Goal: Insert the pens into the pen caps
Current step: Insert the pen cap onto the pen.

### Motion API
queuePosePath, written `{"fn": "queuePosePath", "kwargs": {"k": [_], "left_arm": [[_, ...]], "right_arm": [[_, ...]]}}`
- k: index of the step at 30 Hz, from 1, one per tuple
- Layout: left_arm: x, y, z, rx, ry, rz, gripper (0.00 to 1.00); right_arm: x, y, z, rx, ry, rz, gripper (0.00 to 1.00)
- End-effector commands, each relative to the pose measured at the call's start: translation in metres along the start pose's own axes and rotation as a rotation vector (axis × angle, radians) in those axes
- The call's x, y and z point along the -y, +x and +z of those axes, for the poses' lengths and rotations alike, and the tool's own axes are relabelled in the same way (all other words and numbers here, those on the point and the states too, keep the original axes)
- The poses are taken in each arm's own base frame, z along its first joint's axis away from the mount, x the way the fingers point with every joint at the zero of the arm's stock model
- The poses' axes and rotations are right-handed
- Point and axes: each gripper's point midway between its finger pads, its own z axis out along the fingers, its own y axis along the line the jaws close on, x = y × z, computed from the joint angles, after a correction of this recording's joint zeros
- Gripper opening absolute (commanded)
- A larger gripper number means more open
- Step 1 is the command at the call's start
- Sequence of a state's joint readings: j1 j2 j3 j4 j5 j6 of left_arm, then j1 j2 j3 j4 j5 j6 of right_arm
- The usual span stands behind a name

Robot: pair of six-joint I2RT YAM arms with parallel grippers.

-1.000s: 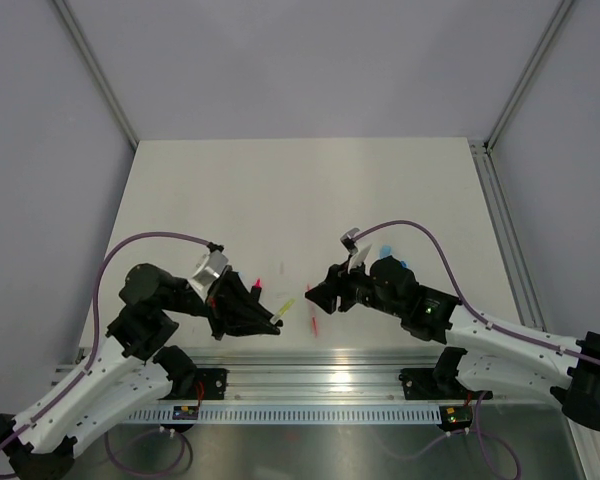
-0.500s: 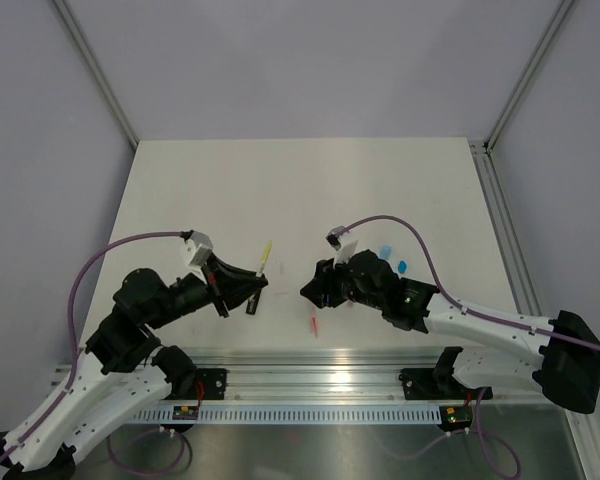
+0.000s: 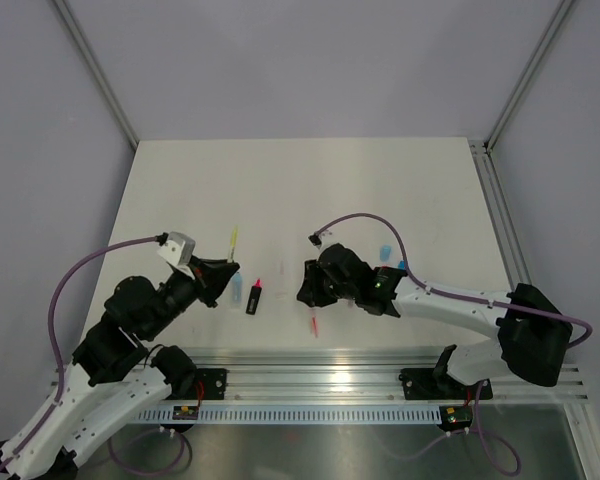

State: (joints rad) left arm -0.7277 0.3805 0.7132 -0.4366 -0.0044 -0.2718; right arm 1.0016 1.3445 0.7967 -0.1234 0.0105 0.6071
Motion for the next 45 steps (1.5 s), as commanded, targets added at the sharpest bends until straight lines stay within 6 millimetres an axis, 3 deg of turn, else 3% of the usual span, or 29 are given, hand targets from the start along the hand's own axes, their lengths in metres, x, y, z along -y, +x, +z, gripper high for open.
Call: {"fn": "queuePosePath", "kwargs": {"k": [1,7,15,25,32,45], "left_arm": [[-0.012,-0.034,-0.014,0.12,-0.084,0.021,0.0],[-0.012,-0.035,-0.015,0.118,-0.079,0.03,0.0],[-0.009,-0.036,-0.016,0.122,-0.057,0.024,0.0],[-0.008,-0.037,-0.016,0.128,-0.037,0.02,0.0],[-0.006,-0.038,-0.017,0.134,-0.022,0.02,0.0],[-0.001,-0.041,-0.022,0.153,0.0,0.025,0.0]], "right_arm": [[-0.009,-0.016,0.005,0.014,0.027,0.05,0.31],[-0.016,-0.025,0.029,-0.01,0.06,0.09,0.31],[-0.019,-0.014,0.049,-0.055,0.055,0.159,0.45],[-0.028,0.006,0.067,-0.125,0.031,0.237,0.47],[-0.023,0.011,0.088,-0.141,0.071,0.267,0.5],[-0.01,0.014,0.108,-0.141,0.153,0.293,0.54]]}}
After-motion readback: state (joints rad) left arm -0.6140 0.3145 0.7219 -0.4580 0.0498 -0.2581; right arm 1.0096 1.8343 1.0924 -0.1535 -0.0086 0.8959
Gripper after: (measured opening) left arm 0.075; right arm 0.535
